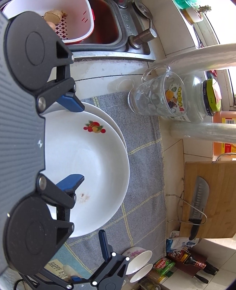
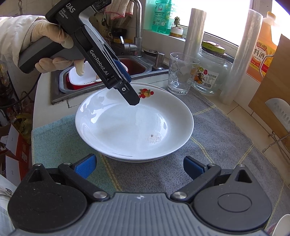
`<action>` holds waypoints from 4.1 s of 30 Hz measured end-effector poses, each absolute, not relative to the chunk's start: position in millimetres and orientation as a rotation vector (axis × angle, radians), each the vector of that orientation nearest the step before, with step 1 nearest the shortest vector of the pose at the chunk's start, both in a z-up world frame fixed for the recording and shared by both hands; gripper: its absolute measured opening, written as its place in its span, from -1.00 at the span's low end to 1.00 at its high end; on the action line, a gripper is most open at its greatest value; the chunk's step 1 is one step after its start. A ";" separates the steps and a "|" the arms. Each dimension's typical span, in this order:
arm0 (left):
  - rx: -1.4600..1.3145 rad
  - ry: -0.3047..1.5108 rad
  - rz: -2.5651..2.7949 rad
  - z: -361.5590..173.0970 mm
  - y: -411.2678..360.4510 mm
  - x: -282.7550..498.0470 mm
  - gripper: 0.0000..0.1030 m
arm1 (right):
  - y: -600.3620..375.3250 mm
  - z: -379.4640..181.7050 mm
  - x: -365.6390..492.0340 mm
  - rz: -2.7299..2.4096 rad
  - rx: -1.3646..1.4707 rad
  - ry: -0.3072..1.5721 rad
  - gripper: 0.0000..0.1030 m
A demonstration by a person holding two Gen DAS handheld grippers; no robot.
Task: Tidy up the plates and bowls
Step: 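Carry the fruit-print plate with the left gripper onto the plate stack, then open the left gripper and withdraw it from the stacked plates, then move the right gripper toward the white flower-pattern bowls, then grasp the rim of a white flower-pattern bowl with the right gripper, then carry the bowl with the right gripper and set it beside the plate stack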
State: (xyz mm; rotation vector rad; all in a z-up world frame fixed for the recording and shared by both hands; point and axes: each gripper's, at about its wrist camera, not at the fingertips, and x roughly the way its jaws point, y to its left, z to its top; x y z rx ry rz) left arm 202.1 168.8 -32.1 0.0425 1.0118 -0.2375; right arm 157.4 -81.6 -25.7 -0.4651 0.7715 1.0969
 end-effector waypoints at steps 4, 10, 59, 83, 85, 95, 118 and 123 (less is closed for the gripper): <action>0.048 0.973 -0.218 -27.7 165.8 198.1 0.57 | -84.8 -23.3 155.9 1.084 -0.460 0.767 1.00; 0.035 0.908 -0.196 -15.8 159.4 188.2 0.63 | -90.4 -18.0 154.5 1.063 -0.452 0.755 1.00; 0.092 0.716 -0.600 -41.5 -8.0 140.8 0.93 | -238.6 8.1 110.5 0.339 -0.249 0.793 1.00; 0.256 0.669 -0.494 -73.6 -152.8 197.1 0.92 | -329.6 -16.1 248.5 0.615 -0.271 0.873 1.00; 0.270 0.662 -0.502 -75.9 -157.5 200.0 0.91 | -328.7 -19.8 257.0 0.639 -0.268 0.883 1.00; 0.315 0.636 -0.559 -81.7 -173.6 212.8 0.81 | -336.2 -34.8 291.9 0.687 -0.187 0.972 0.82; 0.320 0.640 -0.584 -85.8 -178.3 218.7 0.62 | -335.1 -42.1 305.3 0.724 -0.129 1.038 0.54; 0.310 0.653 -0.575 -83.1 -175.6 216.5 0.62 | -330.2 -34.9 300.1 0.734 -0.148 1.028 0.54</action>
